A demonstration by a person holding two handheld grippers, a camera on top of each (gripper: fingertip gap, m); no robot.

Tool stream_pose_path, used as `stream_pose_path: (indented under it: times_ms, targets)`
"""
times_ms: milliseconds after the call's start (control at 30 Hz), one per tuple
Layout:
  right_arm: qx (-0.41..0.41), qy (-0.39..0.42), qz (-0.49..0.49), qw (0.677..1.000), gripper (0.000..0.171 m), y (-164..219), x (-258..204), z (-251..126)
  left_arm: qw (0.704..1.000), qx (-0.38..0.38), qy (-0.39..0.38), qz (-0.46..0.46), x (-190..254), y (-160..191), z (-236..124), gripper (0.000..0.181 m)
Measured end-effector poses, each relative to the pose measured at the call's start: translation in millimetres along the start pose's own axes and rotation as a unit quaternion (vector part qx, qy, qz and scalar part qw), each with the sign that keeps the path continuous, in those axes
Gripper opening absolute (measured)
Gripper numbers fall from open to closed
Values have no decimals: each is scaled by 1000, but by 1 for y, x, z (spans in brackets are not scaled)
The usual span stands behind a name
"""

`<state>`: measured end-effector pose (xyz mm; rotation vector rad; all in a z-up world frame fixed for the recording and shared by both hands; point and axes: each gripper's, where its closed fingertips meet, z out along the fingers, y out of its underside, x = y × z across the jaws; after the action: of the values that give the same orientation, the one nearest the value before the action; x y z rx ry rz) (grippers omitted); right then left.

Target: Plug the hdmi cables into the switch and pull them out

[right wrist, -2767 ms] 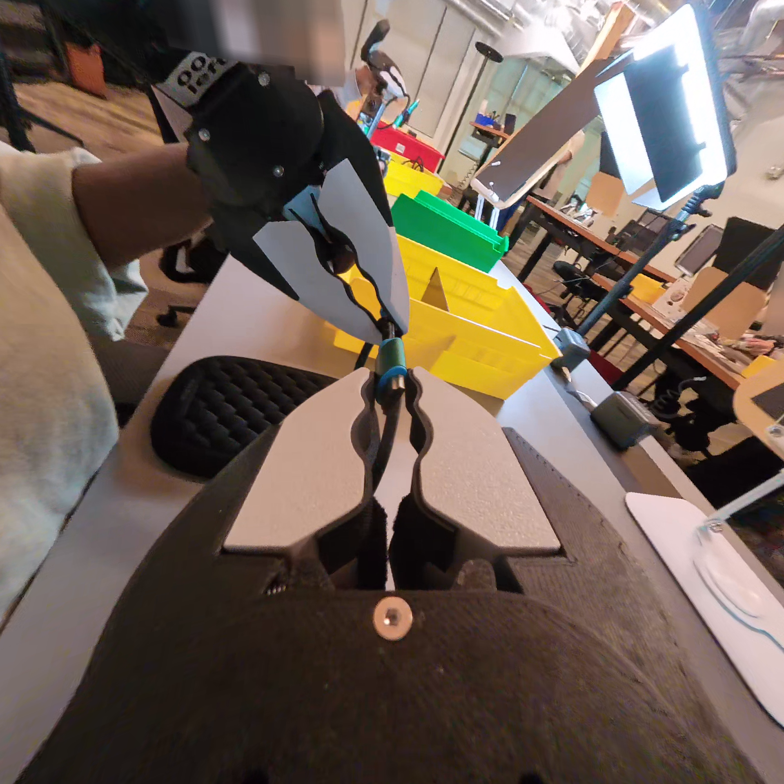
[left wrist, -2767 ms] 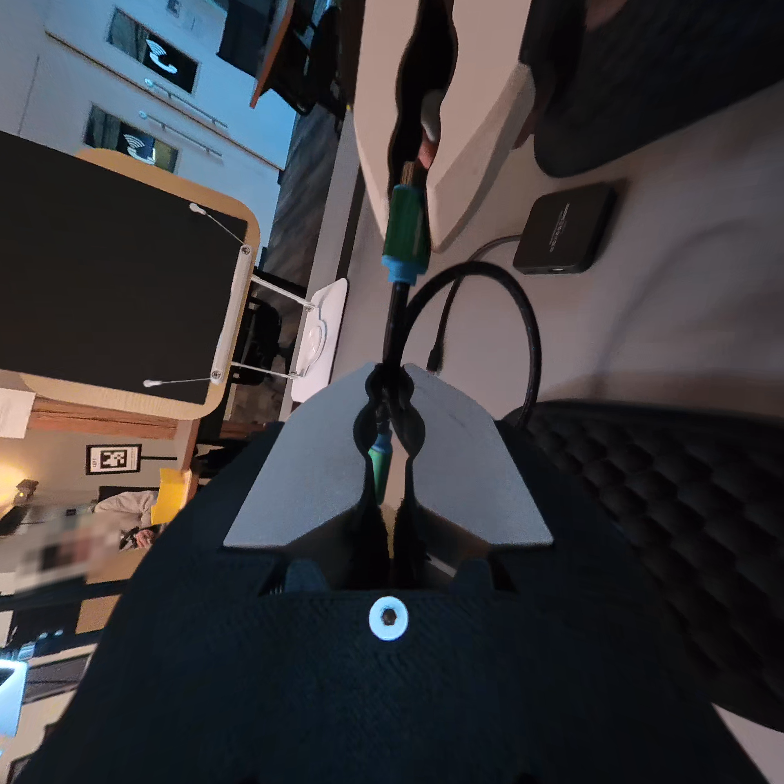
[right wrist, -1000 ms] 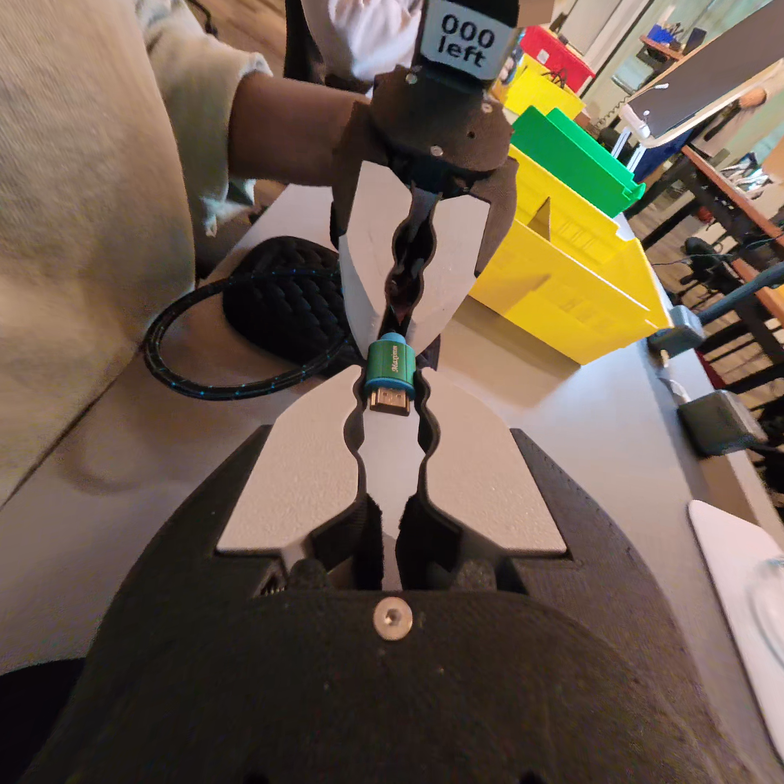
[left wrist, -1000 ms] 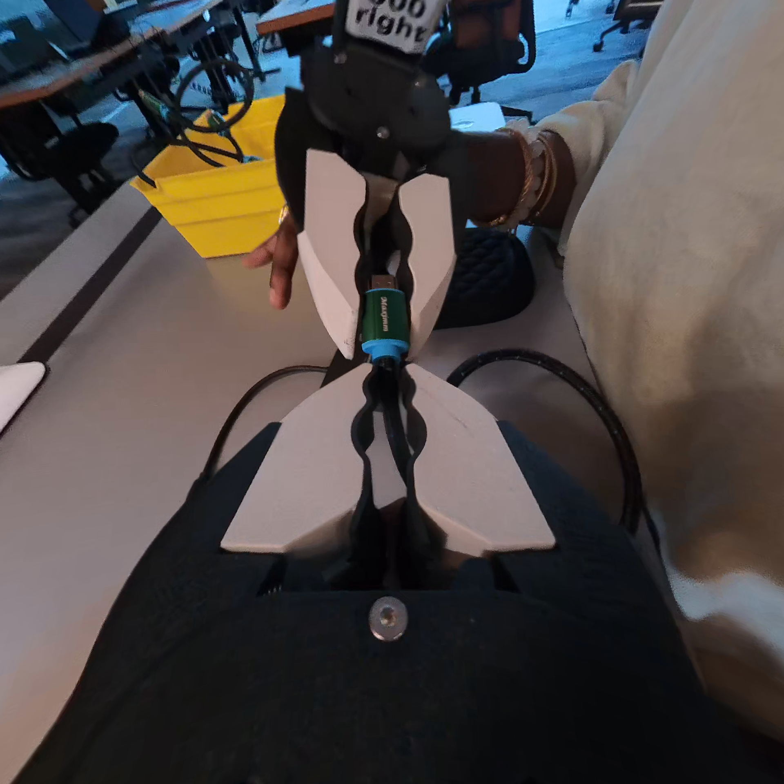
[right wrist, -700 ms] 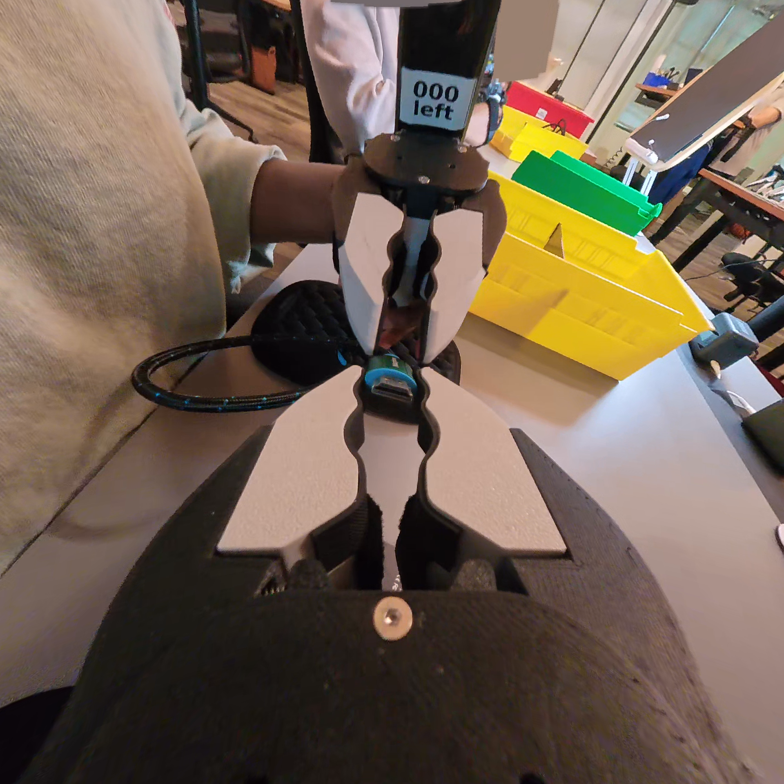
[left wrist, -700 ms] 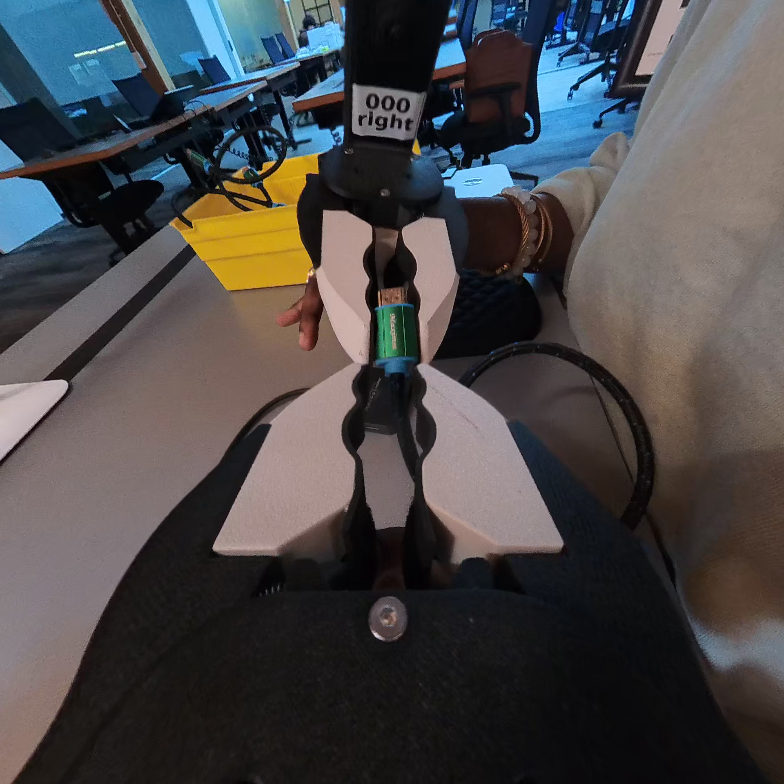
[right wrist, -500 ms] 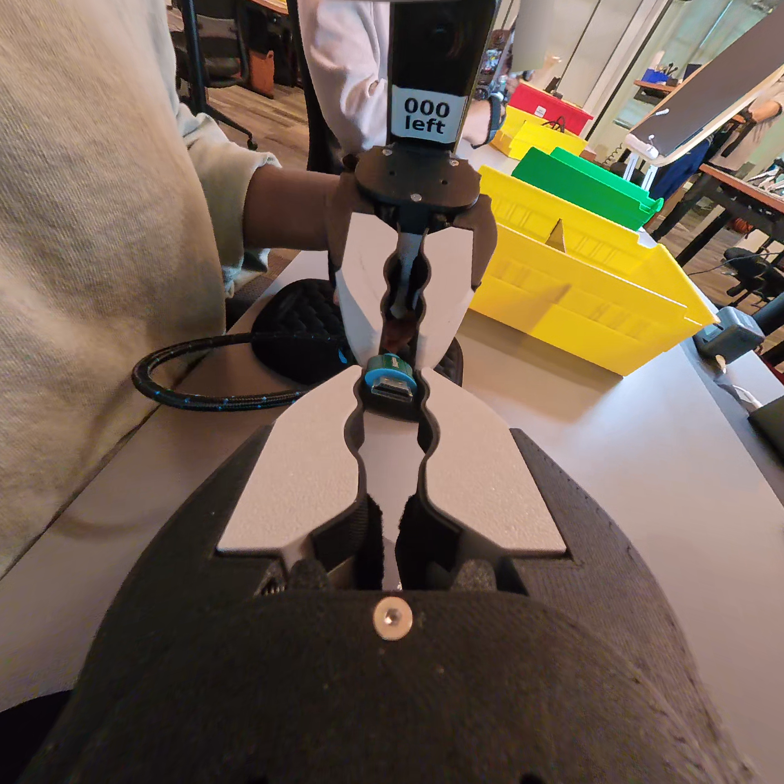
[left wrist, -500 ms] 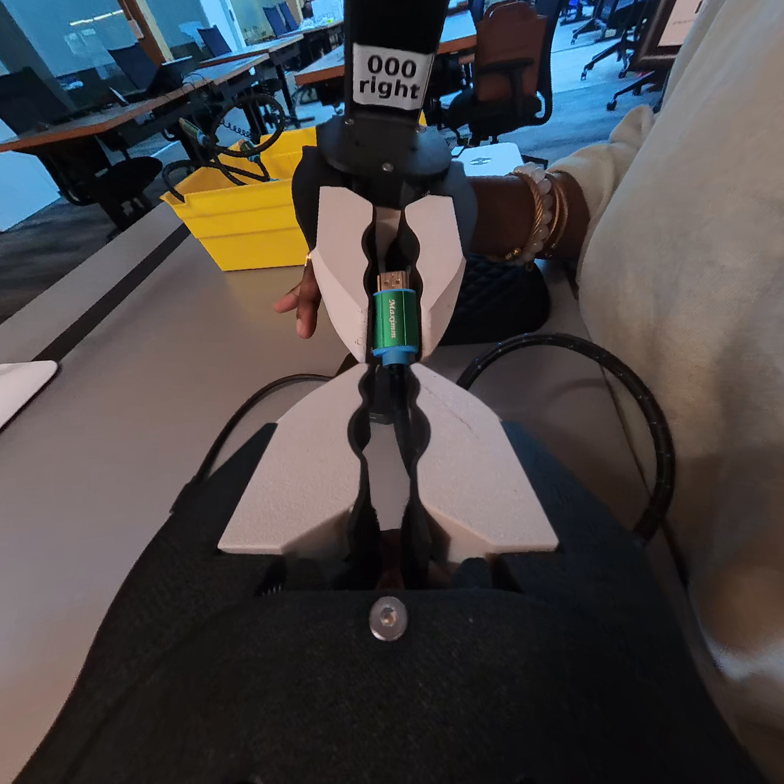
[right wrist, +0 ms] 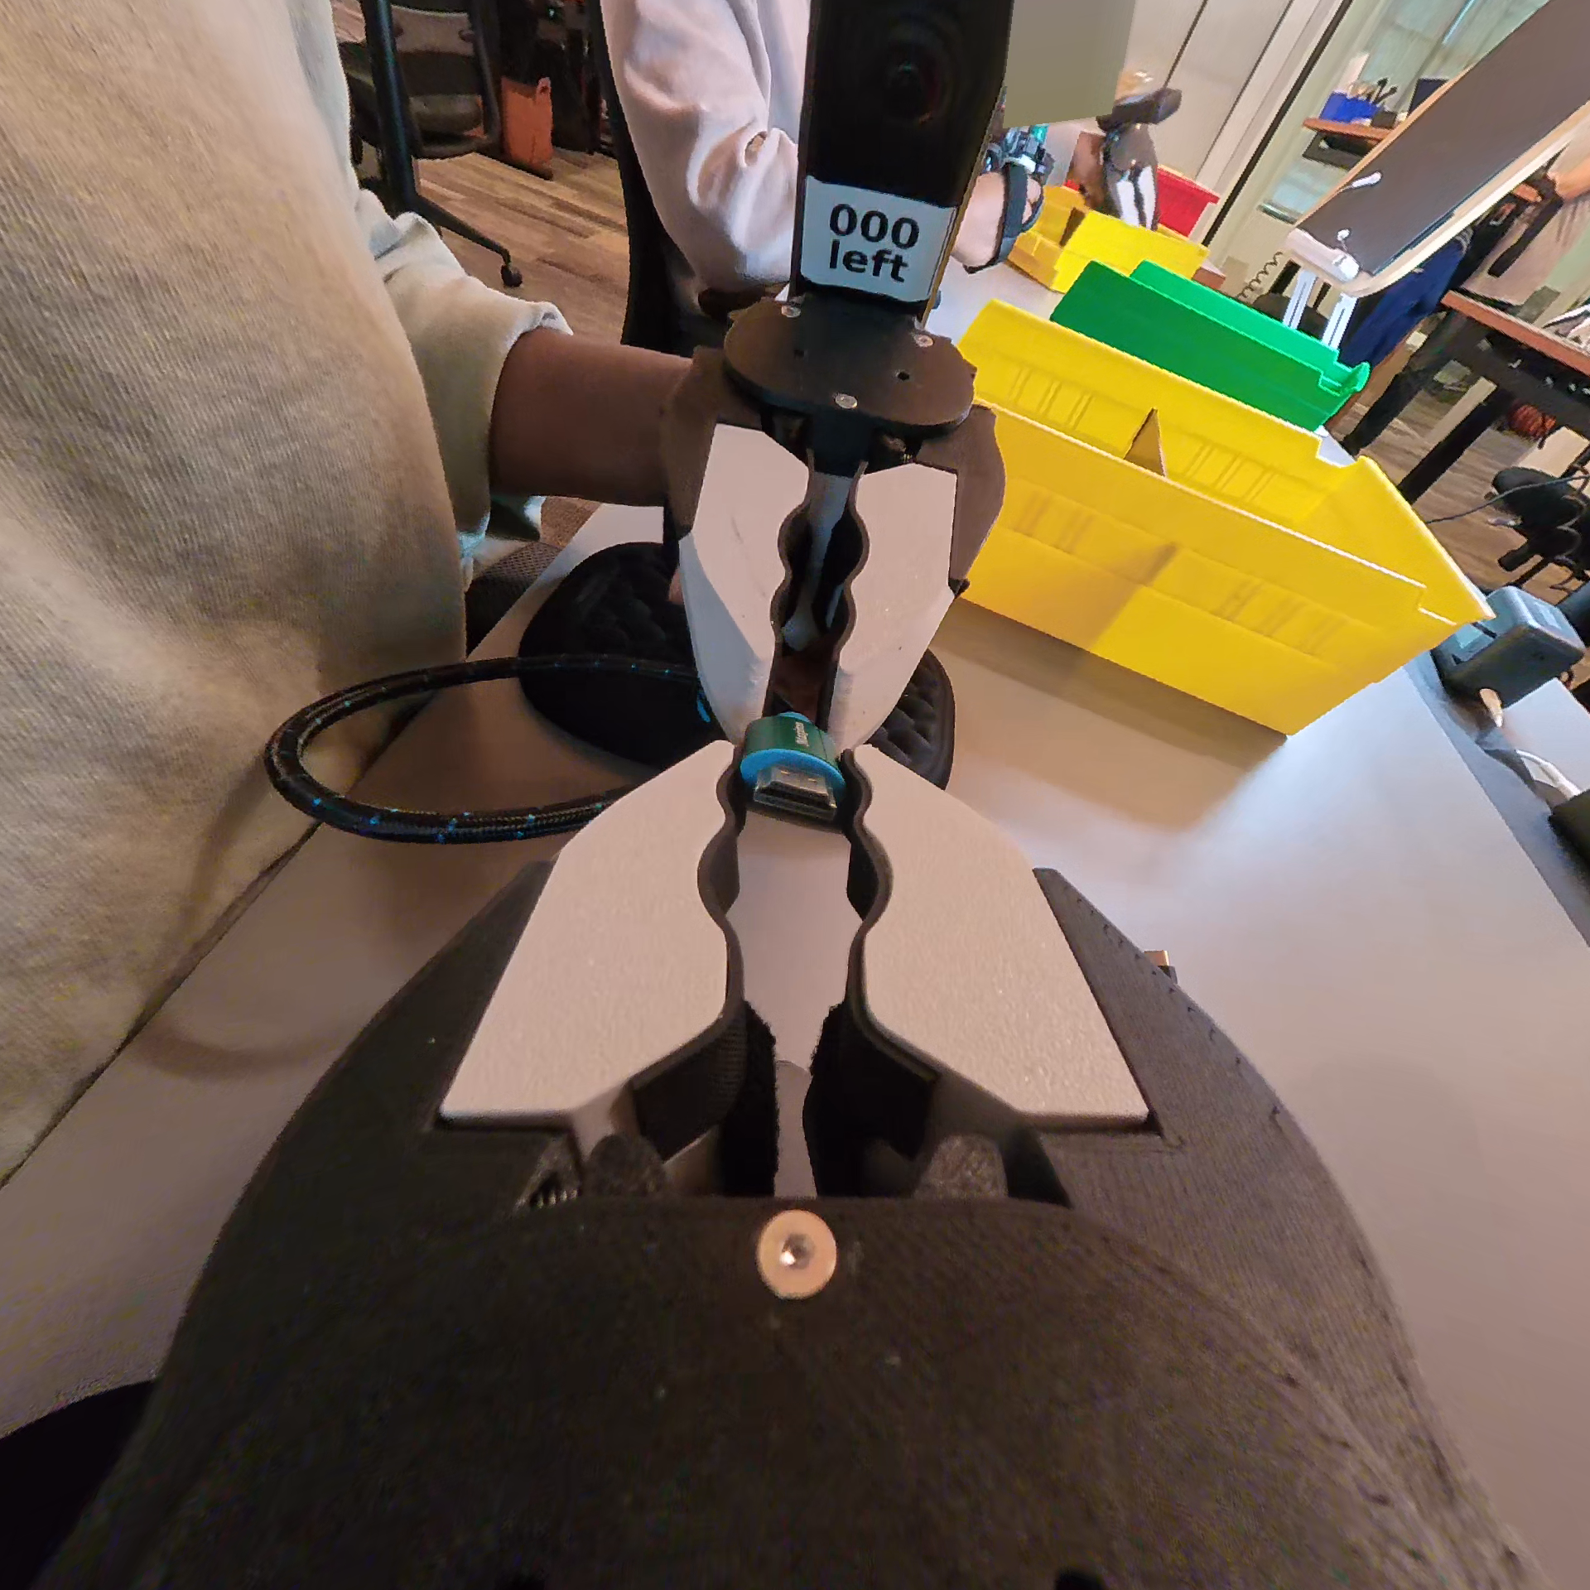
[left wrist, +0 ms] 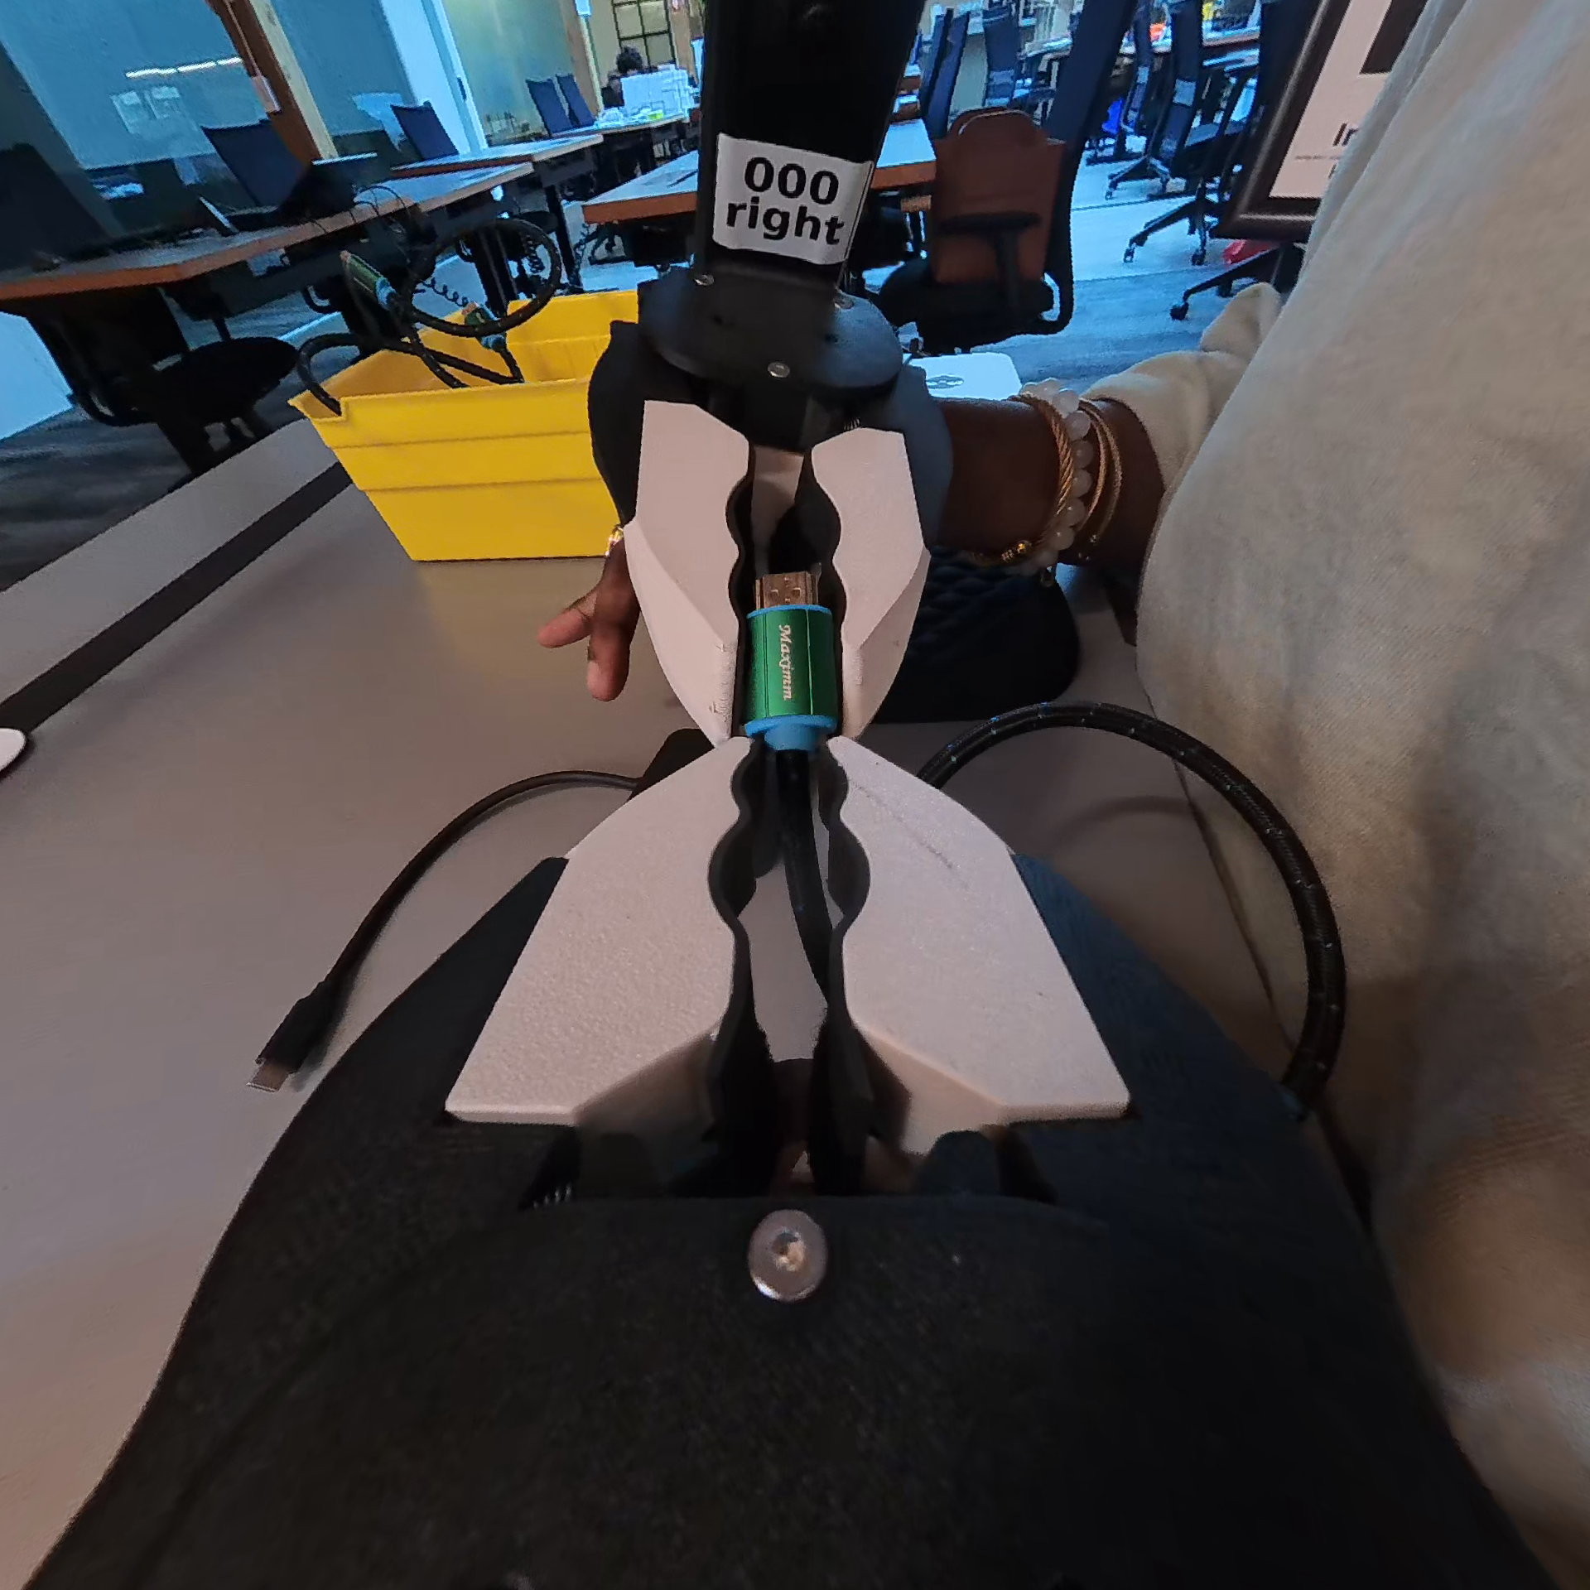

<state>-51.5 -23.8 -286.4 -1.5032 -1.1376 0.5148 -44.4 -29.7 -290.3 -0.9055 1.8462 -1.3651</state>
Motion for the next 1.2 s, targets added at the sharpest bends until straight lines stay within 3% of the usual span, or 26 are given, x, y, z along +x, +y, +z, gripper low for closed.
stream_pose_path:
  times_ms: [200,333,500,733,867,1000,1067,1133,1200]
  targets:
    - [-60,14,23,998,26,18,4,-10,998,-42,-25,30,-4,8,4,11]
    - [-204,17,74,976,66,66,1,-50,999,-42,-12,31,1,8,3,11]
    - [-360,16,63,931,73,112,-7,-85,998,-51,-22,37,1,10,0,11]
    - [-367,60,55,927,46,123,9,-69,996,-45,-65,41,-2,4,-17,11]
    - [-361,38,52,930,46,111,-5,-46,995,-33,-92,30,-7,1,-29,11]
    - [-306,-19,-19,952,62,86,-7,-33,992,-33,-119,20,-15,1,-42,11]
    - [-265,-80,-68,959,79,74,-9,-27,993,-29,-118,12,-14,-1,-47,11]
    - [-270,-157,-71,947,94,77,-14,-23,993,-25,-119,8,-15,-2,-50,10]
    - [-312,-226,-74,920,97,91,-16,-23,992,-21,-123,10,-15,-2,-51,11]
